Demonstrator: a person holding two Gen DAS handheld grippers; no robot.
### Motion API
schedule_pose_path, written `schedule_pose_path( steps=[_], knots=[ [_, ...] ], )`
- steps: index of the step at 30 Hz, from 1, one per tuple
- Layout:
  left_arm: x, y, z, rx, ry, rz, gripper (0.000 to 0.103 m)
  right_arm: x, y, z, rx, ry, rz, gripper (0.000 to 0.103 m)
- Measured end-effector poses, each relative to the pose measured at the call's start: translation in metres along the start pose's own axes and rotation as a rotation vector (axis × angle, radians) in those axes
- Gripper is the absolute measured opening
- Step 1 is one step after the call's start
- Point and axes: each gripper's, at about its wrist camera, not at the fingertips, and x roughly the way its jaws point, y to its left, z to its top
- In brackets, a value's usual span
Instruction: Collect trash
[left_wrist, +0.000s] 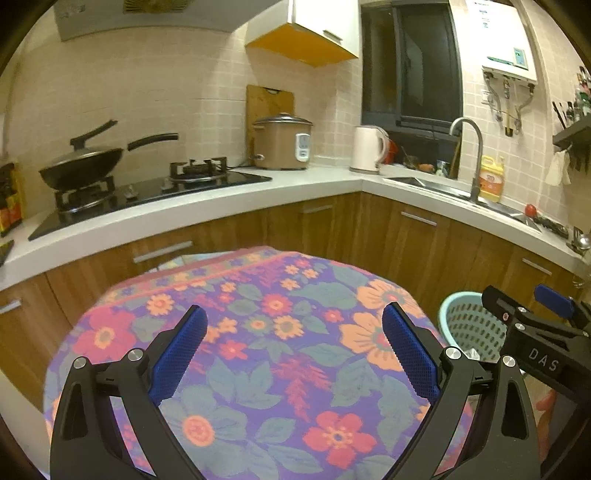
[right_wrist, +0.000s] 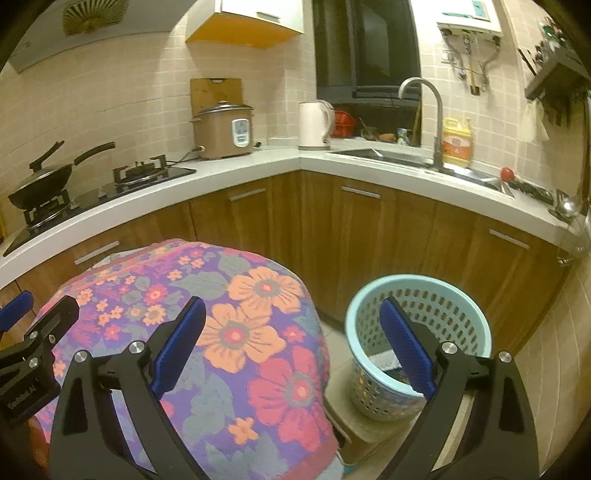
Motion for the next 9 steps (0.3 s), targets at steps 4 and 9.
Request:
schedule_pose_path(
  steps=[4,9],
  knots=[
    [-0.004,0.022,0.002,-0.017,-0.002,0.047,0.094,0.000,0.029,0.006,-0.042,-0.014,0.043,0.092],
    [-0.010,0.063,-0.007,-0.052,0.004,0.143,0.095,0.011,0.072,0.001,-0.065,0.012,0.143,0.093]
  ],
)
